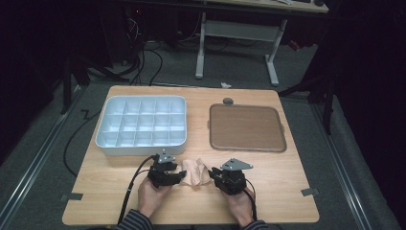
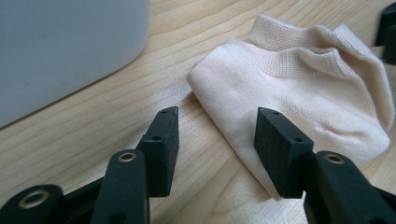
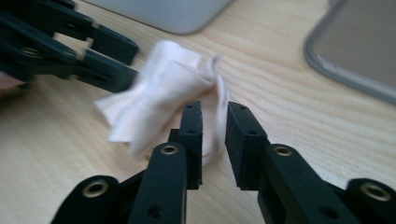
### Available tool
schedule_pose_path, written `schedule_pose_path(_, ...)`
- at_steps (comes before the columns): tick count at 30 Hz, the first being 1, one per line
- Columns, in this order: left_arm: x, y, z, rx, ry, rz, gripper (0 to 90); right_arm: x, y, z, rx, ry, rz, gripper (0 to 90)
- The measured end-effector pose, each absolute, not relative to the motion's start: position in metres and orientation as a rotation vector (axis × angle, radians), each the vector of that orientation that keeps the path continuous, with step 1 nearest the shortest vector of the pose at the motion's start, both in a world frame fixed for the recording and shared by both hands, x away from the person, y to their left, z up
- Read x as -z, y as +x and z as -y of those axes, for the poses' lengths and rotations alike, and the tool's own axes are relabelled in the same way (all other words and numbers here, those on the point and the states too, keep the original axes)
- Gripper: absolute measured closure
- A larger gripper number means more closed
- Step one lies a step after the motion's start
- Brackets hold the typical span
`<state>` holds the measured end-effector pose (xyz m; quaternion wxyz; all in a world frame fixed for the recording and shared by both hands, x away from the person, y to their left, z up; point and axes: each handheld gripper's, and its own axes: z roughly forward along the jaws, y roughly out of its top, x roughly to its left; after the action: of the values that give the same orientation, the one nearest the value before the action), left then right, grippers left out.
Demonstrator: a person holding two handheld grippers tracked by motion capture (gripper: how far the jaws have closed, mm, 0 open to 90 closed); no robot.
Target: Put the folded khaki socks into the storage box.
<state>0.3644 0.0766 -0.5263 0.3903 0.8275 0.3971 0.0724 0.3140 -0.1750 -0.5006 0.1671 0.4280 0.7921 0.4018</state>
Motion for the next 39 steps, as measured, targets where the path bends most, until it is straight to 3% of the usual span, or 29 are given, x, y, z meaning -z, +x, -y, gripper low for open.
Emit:
schedule_pose_path(9,0.527,0.363,-0.074,-0.213,2.104,-1.006,48.6,0.484,0.304,0.149,-1.174,1.072,-2.303,80.1)
schedule_pose_path(24,0.528,0.361,-0.072,-0.243,2.114,-0.994,47.2,0.504,0.324,0.136,-0.99,1.144,-2.311,74.5)
schedule_pose_path(29,0.528,0.361,-0.072,-0.248,2.117,-0.989,46.8,0.516,0.328,0.141,-0.965,1.185,-2.308,83.6)
schedule_pose_path(39,0.528,0.359,-0.07,-0.275,2.12,-0.991,46.7,0.516,0.321,0.151,-0.981,1.174,-2.245,86.0)
